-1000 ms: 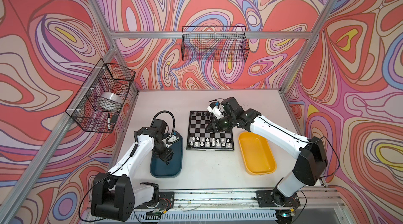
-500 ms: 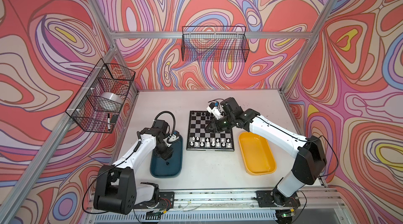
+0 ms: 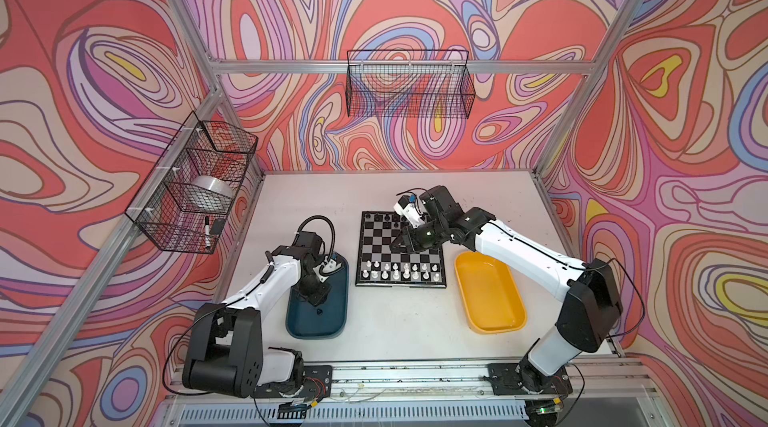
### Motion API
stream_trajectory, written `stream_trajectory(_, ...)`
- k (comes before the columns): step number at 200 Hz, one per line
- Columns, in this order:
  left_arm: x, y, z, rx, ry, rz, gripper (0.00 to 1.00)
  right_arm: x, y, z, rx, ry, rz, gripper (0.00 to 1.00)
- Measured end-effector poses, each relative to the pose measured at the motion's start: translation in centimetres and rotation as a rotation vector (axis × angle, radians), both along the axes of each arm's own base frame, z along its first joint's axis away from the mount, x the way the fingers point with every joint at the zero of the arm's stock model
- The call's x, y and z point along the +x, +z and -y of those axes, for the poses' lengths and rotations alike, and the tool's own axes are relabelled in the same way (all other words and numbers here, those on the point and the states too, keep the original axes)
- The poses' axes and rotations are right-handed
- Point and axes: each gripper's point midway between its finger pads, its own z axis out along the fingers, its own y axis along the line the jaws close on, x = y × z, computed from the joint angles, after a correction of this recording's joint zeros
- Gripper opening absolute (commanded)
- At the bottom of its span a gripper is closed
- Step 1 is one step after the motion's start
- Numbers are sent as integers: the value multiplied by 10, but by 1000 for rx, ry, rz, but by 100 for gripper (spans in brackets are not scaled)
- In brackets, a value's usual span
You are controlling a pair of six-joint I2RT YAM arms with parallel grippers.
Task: Set up the chess pieces on the board
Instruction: 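Lower the left gripper into the teal tray around a black pawn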
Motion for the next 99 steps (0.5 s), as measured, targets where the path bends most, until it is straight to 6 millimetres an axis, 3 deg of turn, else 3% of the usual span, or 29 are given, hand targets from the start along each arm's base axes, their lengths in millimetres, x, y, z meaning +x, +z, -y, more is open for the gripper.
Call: stream_trajectory(99, 5, -10, 0, 5, 11, -16, 34, -1, 0, 0, -1, 6, 3, 18)
